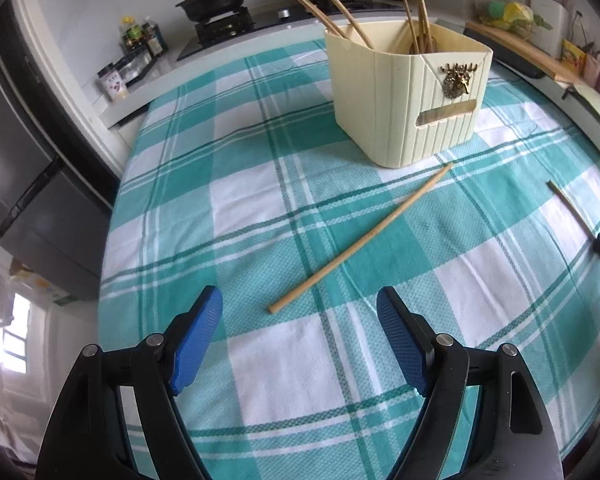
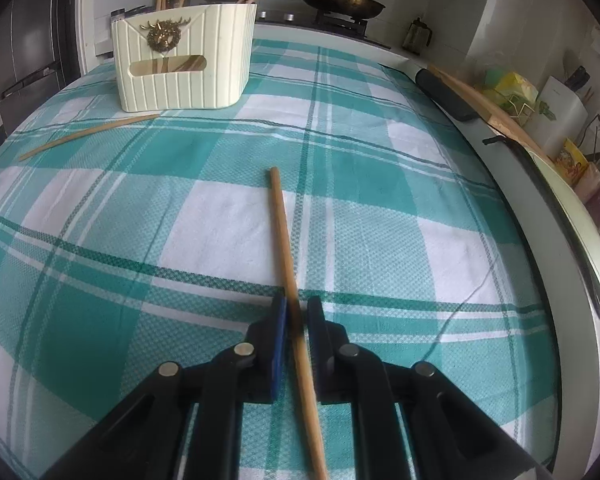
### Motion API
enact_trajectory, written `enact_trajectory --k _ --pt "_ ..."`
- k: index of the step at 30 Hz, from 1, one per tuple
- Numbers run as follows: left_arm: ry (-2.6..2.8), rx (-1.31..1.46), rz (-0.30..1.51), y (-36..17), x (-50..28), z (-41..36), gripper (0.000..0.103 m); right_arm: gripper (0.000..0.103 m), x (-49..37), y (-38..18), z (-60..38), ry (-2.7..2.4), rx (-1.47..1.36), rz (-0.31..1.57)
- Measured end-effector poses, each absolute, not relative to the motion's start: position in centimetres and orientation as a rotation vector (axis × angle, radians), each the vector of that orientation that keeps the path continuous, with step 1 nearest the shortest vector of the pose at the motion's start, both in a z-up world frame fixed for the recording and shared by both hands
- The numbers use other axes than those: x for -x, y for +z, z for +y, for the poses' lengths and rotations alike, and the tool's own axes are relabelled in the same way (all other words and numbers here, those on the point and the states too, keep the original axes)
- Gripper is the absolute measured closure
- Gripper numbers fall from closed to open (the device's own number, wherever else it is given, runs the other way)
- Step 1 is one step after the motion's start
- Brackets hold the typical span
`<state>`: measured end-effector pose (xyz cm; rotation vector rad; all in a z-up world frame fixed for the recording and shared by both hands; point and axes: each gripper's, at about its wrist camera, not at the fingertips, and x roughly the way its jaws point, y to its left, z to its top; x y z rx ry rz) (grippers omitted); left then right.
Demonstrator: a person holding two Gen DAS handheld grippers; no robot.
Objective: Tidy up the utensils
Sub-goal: 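Close the right tool on a chopstick while the left tool lowers toward another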
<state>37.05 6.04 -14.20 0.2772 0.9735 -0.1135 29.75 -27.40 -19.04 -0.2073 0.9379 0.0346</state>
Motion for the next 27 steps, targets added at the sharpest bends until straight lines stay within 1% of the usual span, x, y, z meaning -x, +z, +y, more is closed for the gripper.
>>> enact_trajectory --k 8,10,12,13,22,24,27 --pt "-0.236 -0.355 0.959 -14.8 -39.4 4.9 0.022 0.091 -29.5 -19.0 -28.5 0.064 0.132 0.947" --pt "-0.287 -0.382 0.964 -14.9 -39.9 4.7 0.022 0.086 -29.5 -19.0 -28.7 0.057 0.123 0.953" --pt "-0.328 -0.399 0.976 -15.3 -40.5 4.8 0.022 0.076 -29.4 -19.0 -29.0 0.052 0.113 0.954" --pt "-0.346 -0.403 0.981 -15.5 -40.9 5.0 0.022 0.075 -29.4 -19.0 -29.1 0.056 0.101 0.955" --pt "-0.354 -0.411 1.098 -20.2 -43.7 6.0 0.022 0.073 -28.9 -19.1 -29.1 0.075 0.071 0.952" --pt "-0.356 -0.337 1.094 -20.5 -44.1 6.8 0.019 0.073 -28.8 -19.1 -29.0 0.077 0.073 0.949" --pt "-0.362 -0.230 1.122 -20.8 -44.7 7.8 0.018 0.073 -28.7 -19.1 -28.9 0.079 0.072 0.946"
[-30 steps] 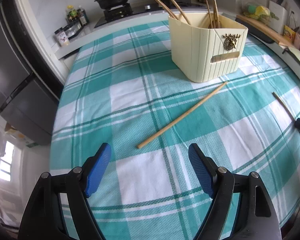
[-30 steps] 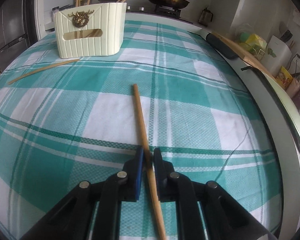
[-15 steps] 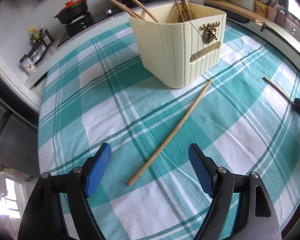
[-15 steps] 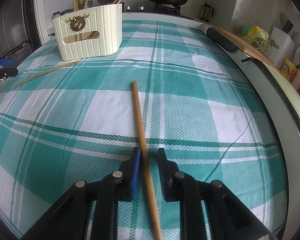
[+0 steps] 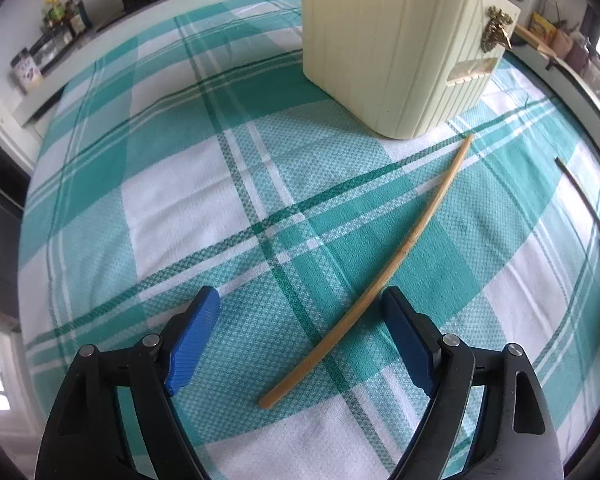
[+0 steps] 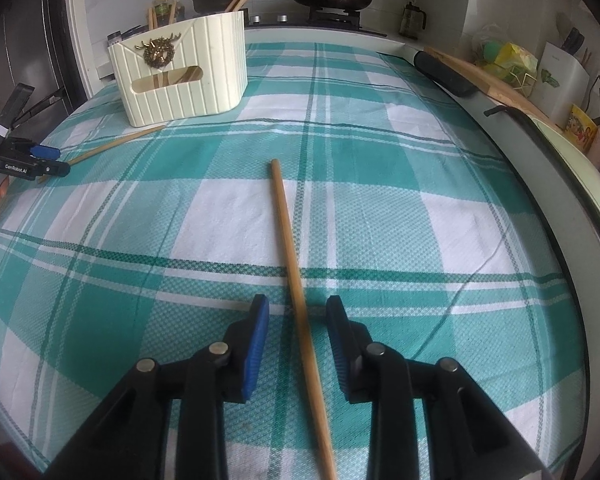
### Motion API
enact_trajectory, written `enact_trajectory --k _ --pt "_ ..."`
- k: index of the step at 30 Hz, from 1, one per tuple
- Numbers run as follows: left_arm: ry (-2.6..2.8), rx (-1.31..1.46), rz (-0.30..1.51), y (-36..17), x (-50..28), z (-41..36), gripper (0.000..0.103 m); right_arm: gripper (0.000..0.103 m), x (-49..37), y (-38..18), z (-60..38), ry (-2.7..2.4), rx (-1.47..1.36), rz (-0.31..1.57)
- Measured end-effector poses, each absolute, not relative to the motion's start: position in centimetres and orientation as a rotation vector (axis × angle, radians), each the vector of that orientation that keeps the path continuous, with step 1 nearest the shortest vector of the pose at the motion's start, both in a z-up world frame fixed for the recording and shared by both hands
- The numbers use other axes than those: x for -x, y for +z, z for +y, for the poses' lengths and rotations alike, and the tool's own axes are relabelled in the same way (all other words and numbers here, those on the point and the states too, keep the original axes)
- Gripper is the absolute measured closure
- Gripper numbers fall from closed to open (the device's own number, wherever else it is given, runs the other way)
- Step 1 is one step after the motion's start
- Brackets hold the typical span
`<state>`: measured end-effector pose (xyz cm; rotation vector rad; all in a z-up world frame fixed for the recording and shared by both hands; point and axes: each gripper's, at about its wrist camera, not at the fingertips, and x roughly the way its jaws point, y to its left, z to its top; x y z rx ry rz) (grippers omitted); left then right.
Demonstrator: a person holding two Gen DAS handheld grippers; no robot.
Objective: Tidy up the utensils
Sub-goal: 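Close the right tool on a chopstick while the left tool lowers toward another, then close the left tool on the chopstick lying before the holder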
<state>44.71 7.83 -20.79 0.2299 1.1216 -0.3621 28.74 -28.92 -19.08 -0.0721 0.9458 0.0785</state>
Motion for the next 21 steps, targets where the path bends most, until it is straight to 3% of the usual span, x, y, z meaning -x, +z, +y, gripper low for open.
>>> enact_trajectory --k 7,13,15,16,18,21 --pt "-0.410 -0.259 1.139 -20.4 -42.3 6.8 0.024 0.072 -28.7 -19.2 -28.9 0.079 0.066 0.941" --pt "-0.440 -0.239 1.143 -19.7 -40.0 6.2 0.057 0.072 -28.5 -19.2 -28.6 0.078 0.069 0.939" --pt "-0.450 -0.221 1.151 -19.5 -39.2 6.0 0.074 0.072 -28.5 -19.2 -28.7 0.079 0.063 0.935" --pt "-0.449 -0.208 1.155 -19.5 -38.8 5.9 0.075 0.072 -28.5 -19.2 -28.8 0.081 0.057 0.935" --pt "-0.474 -0.165 1.174 -19.4 -37.9 5.5 0.093 0.070 -28.3 -19.2 -28.9 0.085 0.047 0.937" --pt "-0.494 -0.151 1.184 -19.5 -36.1 4.3 0.094 0.067 -28.1 -19.2 -28.9 0.092 0.045 0.935"
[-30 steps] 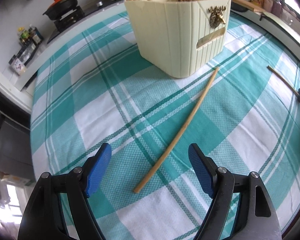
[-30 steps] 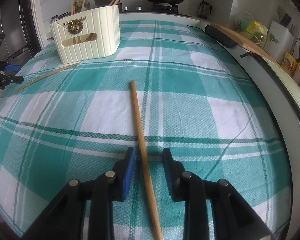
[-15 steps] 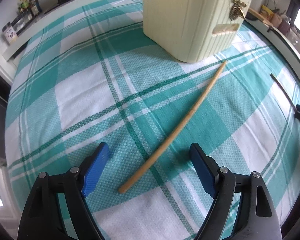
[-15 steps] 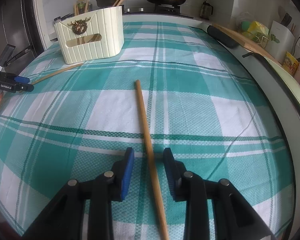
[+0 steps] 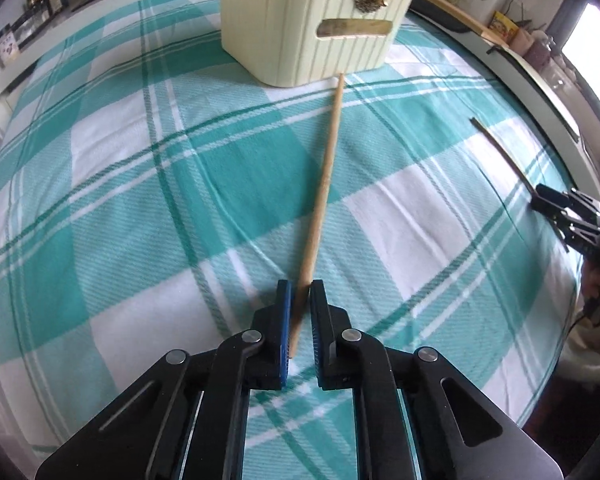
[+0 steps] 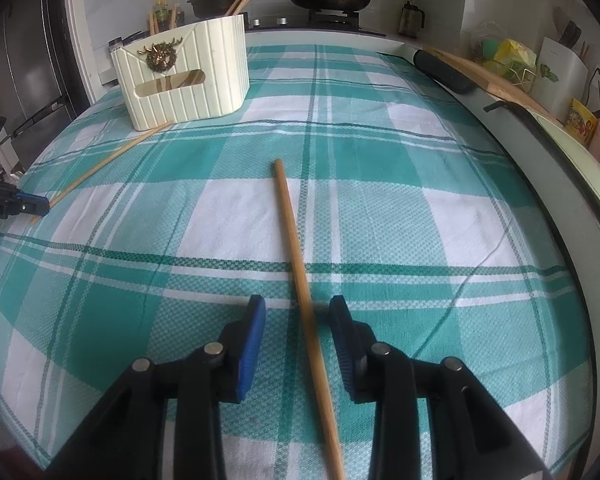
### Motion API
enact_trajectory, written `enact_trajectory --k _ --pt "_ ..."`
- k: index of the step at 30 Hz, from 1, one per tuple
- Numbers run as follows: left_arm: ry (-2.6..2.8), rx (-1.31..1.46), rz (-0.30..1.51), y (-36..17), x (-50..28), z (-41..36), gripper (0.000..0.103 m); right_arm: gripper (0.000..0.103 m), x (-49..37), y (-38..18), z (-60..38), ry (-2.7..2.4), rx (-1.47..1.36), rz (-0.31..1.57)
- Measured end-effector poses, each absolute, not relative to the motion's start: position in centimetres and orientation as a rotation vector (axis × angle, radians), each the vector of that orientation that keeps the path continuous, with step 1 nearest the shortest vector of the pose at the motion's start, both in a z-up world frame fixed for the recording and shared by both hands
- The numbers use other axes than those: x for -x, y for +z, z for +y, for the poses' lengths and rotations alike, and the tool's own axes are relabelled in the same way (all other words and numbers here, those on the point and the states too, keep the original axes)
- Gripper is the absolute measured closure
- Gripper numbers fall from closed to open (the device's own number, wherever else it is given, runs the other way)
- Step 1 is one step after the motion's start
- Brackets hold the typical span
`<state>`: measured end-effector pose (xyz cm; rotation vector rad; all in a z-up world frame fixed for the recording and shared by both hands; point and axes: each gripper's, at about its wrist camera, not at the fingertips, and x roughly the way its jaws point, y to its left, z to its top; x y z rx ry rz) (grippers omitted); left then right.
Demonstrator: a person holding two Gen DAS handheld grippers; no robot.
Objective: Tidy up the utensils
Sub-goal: 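Close the left tool on the chopstick lying before the holder, then lift the left tool's chopstick over the holder while the right tool carries its chopstick there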
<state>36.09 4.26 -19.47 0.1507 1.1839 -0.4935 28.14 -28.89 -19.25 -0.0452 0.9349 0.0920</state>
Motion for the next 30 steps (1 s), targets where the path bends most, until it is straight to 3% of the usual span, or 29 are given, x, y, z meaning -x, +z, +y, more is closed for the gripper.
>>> enact_trajectory --k 7,10,12,17,19,20,21,22,23,24,30 --pt "-0.549 -0.090 1.155 -18.8 -32.8 1.7 0.093 0.066 -28.7 -18.8 -29.1 0.126 0.020 0.962" --pt "-0.535 -0.037 1.114 -17.5 -32.8 2.3 0.072 0.066 -29.1 -17.7 -30.0 0.142 -0.025 0.965" --pt "-0.514 -0.018 1.070 -16.6 -33.1 2.3 0.043 0.059 -29.5 -17.0 -30.2 0.145 -0.014 0.965" --pt "-0.481 -0.097 1.051 -17.5 -34.3 0.0 0.038 0.058 -31.4 -17.4 -29.6 0.146 0.075 1.018" --pt "-0.439 -0.149 1.073 -18.7 -34.6 -0.9 0.041 0.058 -31.9 -18.1 -29.1 0.167 0.087 1.048" --pt "-0.427 -0.158 1.089 -19.2 -34.7 -1.1 0.059 0.058 -32.0 -18.3 -28.9 0.174 0.100 1.052" --pt "-0.427 -0.152 1.112 -19.6 -34.8 -1.2 0.090 0.059 -32.0 -18.6 -28.6 0.174 0.121 1.060" --pt "-0.414 -0.150 1.098 -19.6 -34.5 -1.2 0.095 0.062 -31.9 -18.8 -28.3 0.170 0.142 1.066" --pt "-0.421 -0.132 1.106 -19.5 -34.4 -1.1 0.098 0.081 -31.7 -18.9 -28.2 0.165 0.156 1.066" --pt "-0.434 -0.101 1.112 -19.4 -34.1 -0.9 0.098 0.092 -31.5 -18.8 -28.2 0.163 0.155 1.056" --pt "-0.381 -0.023 1.128 -19.5 -29.5 0.1 0.098 0.096 -29.8 -18.8 -28.4 0.176 0.138 1.067"
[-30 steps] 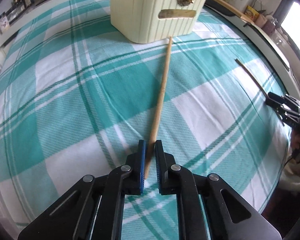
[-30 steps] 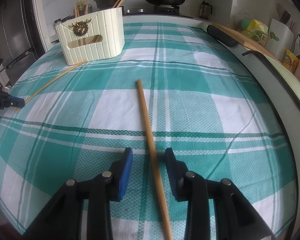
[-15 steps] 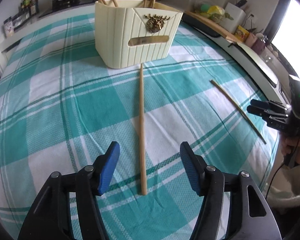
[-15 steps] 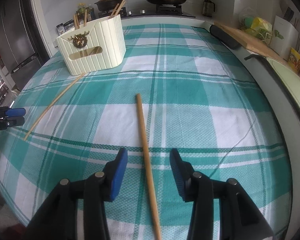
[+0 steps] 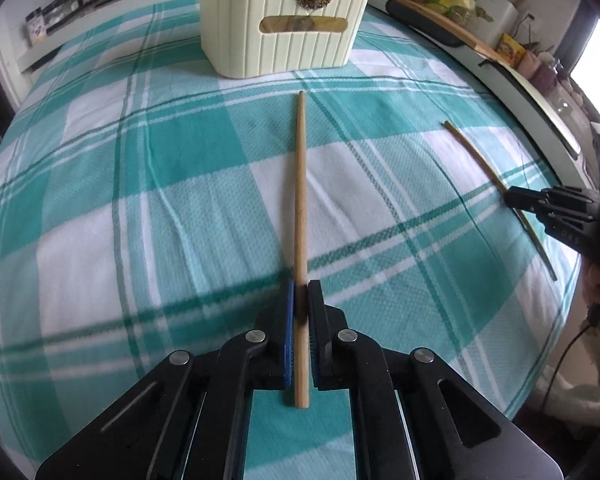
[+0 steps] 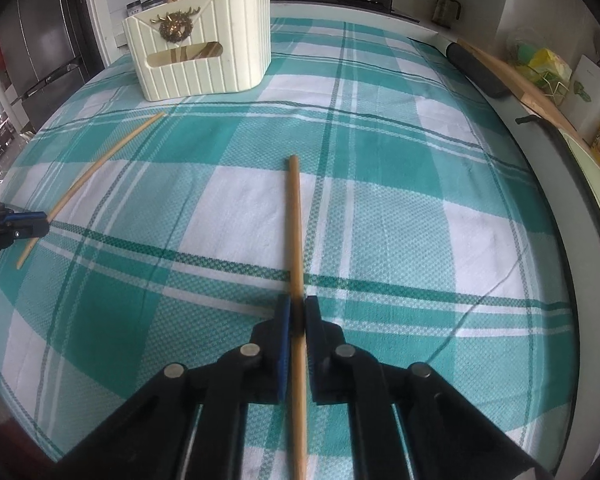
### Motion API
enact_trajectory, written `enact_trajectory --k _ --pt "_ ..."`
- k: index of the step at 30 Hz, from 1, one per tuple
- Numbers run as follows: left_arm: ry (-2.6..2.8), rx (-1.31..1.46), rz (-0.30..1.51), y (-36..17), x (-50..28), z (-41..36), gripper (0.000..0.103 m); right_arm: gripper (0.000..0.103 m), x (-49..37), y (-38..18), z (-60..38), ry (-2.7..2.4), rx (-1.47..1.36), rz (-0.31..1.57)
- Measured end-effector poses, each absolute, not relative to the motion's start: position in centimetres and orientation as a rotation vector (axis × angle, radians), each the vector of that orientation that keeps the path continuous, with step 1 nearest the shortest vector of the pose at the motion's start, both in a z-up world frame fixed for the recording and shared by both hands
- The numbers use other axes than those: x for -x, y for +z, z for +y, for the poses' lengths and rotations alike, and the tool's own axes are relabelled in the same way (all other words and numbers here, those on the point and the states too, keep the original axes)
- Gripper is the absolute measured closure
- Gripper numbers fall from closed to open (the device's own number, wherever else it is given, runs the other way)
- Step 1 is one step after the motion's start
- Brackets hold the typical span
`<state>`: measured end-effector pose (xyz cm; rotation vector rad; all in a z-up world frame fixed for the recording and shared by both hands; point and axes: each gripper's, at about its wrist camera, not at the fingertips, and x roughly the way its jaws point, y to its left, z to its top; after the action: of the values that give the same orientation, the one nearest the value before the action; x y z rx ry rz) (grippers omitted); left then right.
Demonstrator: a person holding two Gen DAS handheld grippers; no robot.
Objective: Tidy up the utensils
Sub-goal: 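Lift the left tool's chopstick over the holder while the right tool carries its chopstick there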
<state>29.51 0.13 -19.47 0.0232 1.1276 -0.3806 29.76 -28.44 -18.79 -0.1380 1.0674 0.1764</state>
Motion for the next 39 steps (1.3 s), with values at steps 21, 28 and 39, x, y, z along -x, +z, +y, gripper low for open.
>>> enact_trajectory --k 21,28,39 --pt "-0.386 -0.113 1.190 -18.0 -37.5 -2.4 0.054 0.063 -37.2 -18.6 -26.1 0.263 0.221 1.267" --pt "-0.378 -0.203 1.225 -19.5 -39.4 -5.1 0.096 0.096 -39.4 -18.6 -26.3 0.271 0.157 1.213" --pt "-0.389 -0.004 0.939 -9.8 -35.5 -2.0 0.099 0.096 -35.8 -9.3 -27.4 0.356 -0.011 0.909"
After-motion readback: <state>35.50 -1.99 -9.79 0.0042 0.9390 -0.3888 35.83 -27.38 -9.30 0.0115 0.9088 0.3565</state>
